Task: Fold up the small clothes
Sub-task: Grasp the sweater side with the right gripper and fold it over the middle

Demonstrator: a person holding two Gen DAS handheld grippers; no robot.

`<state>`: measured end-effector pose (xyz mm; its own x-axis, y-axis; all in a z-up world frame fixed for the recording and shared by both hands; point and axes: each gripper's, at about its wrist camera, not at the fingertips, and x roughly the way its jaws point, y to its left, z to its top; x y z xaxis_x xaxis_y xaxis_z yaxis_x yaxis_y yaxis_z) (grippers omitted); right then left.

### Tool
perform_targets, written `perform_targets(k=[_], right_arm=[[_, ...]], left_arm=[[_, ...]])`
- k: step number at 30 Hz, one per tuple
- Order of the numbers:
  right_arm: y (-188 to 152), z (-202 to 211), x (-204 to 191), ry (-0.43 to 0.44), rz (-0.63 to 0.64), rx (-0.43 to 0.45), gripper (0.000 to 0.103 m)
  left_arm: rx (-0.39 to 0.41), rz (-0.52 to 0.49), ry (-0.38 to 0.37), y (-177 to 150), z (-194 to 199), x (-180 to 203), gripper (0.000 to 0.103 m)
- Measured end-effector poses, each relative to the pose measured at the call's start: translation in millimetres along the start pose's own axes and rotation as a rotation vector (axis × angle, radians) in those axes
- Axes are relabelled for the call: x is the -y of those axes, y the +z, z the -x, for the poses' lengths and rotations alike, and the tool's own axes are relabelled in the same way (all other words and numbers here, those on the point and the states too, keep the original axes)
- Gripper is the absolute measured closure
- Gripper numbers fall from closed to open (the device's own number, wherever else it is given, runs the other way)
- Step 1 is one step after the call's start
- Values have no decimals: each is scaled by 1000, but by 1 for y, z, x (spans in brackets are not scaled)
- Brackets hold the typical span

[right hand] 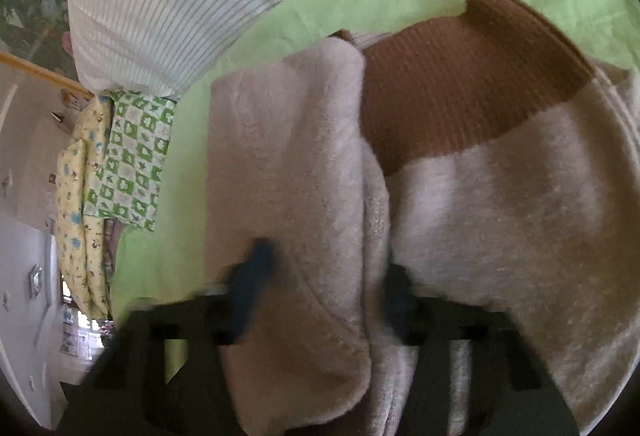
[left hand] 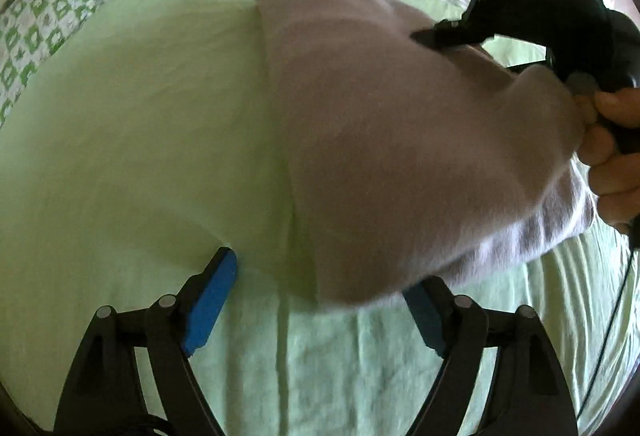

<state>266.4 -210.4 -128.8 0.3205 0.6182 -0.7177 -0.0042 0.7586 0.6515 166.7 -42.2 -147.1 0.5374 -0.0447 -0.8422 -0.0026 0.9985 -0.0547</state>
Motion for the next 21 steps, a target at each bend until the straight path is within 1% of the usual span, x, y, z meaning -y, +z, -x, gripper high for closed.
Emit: perform_targets(k=[1,2,3,4,6,8,10,12,13,14,17,19,21], right_arm=[[-1,1,-1,7,-7,0,80],[-2,5,-3,17,-5,8,83],[-2,10,-7,19,4,20,84],[-3,18,-12,23,22,39,85],[-1,40,-22,58,41,85,86],[1,77,-32,73,76,158,86],[2,109,-34,58,100,216,86],[1,128,-21,21,100,233,86],[1,129,-13,-21,103,228,86],[0,126,5,-93,95,211,86],[-7,106,53,-193,31,162,86],[-15,92,76,-247,7,132,86],[-22,86,87,-249,-11,133,87]], left_arm=[[2,-7,-13,3,-1,1,40],[0,-9,-39,5,-1,2,48],[-10,-14,-74,8,-1,5,65],[-14,-25,-74,11,1,8,68],[-1,-43,-60,14,10,14,72],[16,-47,-83,17,21,18,72],[32,-59,-103,19,29,25,72],[27,-78,-109,21,26,33,73],[18,-89,-110,21,22,37,75],[7,-96,-106,20,18,40,76],[-25,-100,-114,20,5,45,76],[-31,-102,-122,19,3,45,76],[-37,-110,-127,21,-1,43,79]])
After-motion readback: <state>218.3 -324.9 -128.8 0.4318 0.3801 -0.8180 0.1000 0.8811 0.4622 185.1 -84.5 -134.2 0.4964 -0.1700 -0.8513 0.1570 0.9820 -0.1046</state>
